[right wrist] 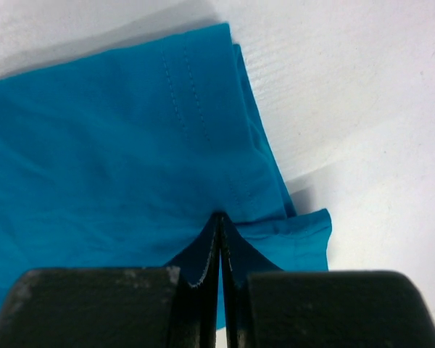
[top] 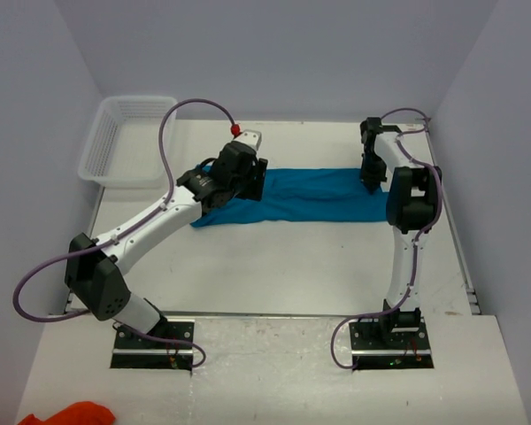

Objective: Fold and stack the t-shirts
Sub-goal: Fold the other side of the tshirt into a rectangle, then rotate the tshirt 90 degrees

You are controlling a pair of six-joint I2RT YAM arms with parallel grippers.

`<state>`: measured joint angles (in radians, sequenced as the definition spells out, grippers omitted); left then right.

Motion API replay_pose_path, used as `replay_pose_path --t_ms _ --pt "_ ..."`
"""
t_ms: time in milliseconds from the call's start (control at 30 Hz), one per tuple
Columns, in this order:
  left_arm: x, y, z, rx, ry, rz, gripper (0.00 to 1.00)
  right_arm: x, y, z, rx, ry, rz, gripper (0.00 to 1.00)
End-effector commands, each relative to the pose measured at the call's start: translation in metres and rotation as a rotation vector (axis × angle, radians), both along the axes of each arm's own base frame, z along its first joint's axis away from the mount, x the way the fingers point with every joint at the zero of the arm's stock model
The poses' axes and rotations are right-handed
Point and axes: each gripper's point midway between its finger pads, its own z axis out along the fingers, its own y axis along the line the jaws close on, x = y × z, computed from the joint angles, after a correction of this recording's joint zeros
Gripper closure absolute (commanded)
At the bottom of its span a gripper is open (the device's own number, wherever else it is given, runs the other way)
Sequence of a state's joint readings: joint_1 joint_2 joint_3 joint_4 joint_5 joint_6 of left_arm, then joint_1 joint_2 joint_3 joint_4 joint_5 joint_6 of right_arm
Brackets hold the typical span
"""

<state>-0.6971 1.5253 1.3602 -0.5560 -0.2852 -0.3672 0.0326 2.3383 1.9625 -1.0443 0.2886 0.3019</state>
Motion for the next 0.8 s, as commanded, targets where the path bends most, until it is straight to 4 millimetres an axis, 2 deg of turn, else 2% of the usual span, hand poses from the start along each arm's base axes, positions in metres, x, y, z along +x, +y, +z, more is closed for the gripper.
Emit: replay_pose_path --t_ms 0,67,100,167,200,300,333,367,400,433,467,500,533,633,767 --pt "-0.003 0.012 -0.003 0.034 0.012 0.065 0.30 0.015 -0.005 0.039 -0.047 -0.137 0.002 1.00" --pt "-0.001 0.014 -0.012 0.059 0.033 0.086 0.30 0.026 -0.007 0.060 -0.071 -0.225 0.013 1.00" --pt "0.000 0.013 -0.015 0.056 0.042 0.096 0.30 0.024 -0.006 0.079 -0.070 -0.271 0.019 0.99" --pt "0.003 0.011 -0.024 0.076 0.073 0.114 0.30 0.027 -0.001 0.098 -0.045 -0.332 0.031 0.90" --pt "0.005 0.010 -0.027 0.077 0.083 0.121 0.30 0.023 0.005 0.117 -0.027 -0.373 0.045 0.81" --pt "0.015 0.011 -0.038 0.073 0.121 0.163 0.30 0.015 0.033 0.148 0.046 -0.447 0.107 0.58" --pt "0.023 0.019 -0.041 0.062 0.132 0.195 0.30 0.014 0.040 0.152 0.063 -0.459 0.127 0.53" --pt "0.028 0.019 -0.051 0.047 0.161 0.201 0.30 0.012 0.056 0.154 0.123 -0.462 0.167 0.47" --pt "0.033 0.021 -0.056 0.019 0.184 0.212 0.33 0.008 0.070 0.153 0.153 -0.455 0.204 0.49" --pt "0.047 0.035 -0.068 -0.004 0.218 0.253 0.37 0.007 0.077 0.151 0.172 -0.447 0.235 0.66" --pt "0.053 0.034 -0.074 -0.049 0.252 0.241 0.46 0.002 0.081 0.145 0.183 -0.416 0.246 1.00" --pt "0.059 0.037 -0.080 -0.068 0.269 0.252 0.85 -0.001 0.083 0.141 0.175 -0.392 0.246 1.00" --pt "0.069 0.044 -0.087 -0.081 0.284 0.271 1.00 -0.003 0.083 0.133 0.179 -0.368 0.240 1.00" --pt "0.080 0.041 -0.115 -0.068 0.363 0.270 1.00 -0.009 0.089 0.121 0.205 -0.332 0.241 1.00" --pt "0.086 0.034 -0.121 -0.082 0.369 0.269 1.00 -0.016 0.093 0.110 0.227 -0.291 0.243 1.00"
